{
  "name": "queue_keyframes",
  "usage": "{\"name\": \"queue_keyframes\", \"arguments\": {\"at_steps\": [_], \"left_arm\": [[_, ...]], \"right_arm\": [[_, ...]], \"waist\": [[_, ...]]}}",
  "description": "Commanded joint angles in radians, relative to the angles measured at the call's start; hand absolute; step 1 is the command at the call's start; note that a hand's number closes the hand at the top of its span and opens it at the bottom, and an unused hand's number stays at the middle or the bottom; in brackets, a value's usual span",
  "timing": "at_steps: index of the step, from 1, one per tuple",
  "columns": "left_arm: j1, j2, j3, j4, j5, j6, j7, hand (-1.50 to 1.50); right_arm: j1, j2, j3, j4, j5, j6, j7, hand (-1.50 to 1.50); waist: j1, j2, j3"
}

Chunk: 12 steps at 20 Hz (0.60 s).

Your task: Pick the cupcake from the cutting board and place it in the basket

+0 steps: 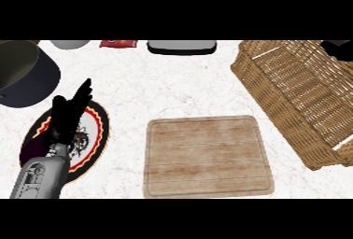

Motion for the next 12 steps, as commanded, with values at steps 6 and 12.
{"name": "queue_keyframes", "arguments": {"at_steps": [6, 12], "left_arm": [[0.030, 0.028, 0.028, -0.025, 0.023, -0.028, -0.007, 0.00], [0.027, -0.013, -0.013, -0.022, -0.010, -0.003, 0.004, 0.00]], "right_arm": [[0.007, 0.058, -0.083, 0.240, -0.055, -0.029, -0.058, -1.50], [-0.005, 0.092, -0.151, 0.283, -0.111, -0.129, -0.142, -1.50]], "waist": [[0.002, -0.001, 0.000], [-0.002, -0.002, 0.000]]}}
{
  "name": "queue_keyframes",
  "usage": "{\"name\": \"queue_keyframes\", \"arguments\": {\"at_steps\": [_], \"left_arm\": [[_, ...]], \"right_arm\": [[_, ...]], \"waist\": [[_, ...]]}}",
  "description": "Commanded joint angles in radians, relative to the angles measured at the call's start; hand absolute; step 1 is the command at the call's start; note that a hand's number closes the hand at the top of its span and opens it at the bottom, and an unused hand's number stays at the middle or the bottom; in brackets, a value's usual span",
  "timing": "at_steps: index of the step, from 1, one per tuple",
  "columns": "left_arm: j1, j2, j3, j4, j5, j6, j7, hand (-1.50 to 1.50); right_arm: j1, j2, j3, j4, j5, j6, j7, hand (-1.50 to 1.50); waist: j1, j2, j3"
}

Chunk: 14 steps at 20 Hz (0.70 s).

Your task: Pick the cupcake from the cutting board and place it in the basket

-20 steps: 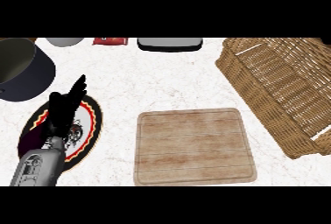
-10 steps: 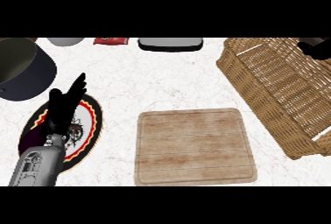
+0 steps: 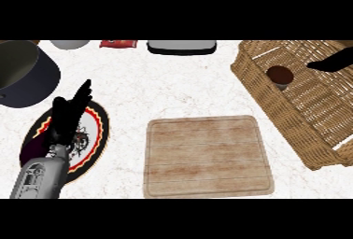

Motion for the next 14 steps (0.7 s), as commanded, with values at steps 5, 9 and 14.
{"name": "queue_keyframes", "arguments": {"at_steps": [5, 9, 14], "left_arm": [[0.036, 0.001, 0.001, -0.047, 0.015, -0.016, 0.013, 0.00], [-0.062, -0.007, 0.015, 0.073, -0.014, 0.026, -0.006, 0.00], [-0.014, -0.003, 0.003, 0.022, -0.019, 0.018, -0.012, 0.00]], "right_arm": [[-0.021, 0.005, -0.156, 0.074, -0.105, -0.157, -0.070, -1.50], [-0.032, -0.044, -0.223, 0.023, -0.159, -0.171, -0.019, -1.50], [-0.039, -0.193, -0.330, 0.171, -0.214, -0.142, -0.010, -1.50]], "waist": [[0.009, 0.001, 0.001], [-0.018, -0.001, -0.001], [-0.002, 0.002, 0.001]]}}
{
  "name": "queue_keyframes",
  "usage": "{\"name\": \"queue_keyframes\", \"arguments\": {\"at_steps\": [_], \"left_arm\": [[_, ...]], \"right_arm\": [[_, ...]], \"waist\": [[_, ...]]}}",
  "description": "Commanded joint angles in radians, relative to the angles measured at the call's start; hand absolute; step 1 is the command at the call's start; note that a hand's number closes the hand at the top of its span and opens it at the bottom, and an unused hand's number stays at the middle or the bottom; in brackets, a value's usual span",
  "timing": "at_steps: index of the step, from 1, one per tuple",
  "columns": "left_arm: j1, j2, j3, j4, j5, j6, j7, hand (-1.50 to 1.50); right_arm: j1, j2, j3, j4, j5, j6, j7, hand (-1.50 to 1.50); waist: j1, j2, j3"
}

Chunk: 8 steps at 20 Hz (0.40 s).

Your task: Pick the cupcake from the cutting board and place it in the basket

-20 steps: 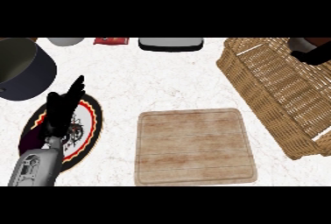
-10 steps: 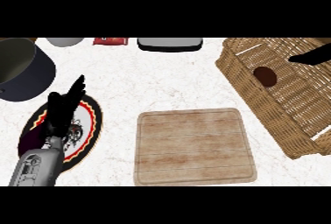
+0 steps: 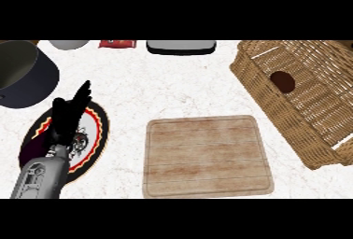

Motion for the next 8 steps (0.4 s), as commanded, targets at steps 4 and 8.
{"name": "queue_keyframes", "arguments": {"at_steps": [4, 8], "left_arm": [[0.082, 0.009, -0.012, -0.091, 0.001, -0.015, 0.023, 0.00], [0.023, -0.012, -0.013, -0.060, 0.005, -0.005, 0.039, 0.00]], "right_arm": [[0.093, -0.219, -0.141, 0.128, -0.101, 0.125, -0.047, -1.50], [0.126, -0.317, -0.197, 0.268, -0.130, 0.153, -0.185, -1.50]], "waist": [[-0.002, -0.005, 0.001], [0.010, 0.005, 0.003]]}}
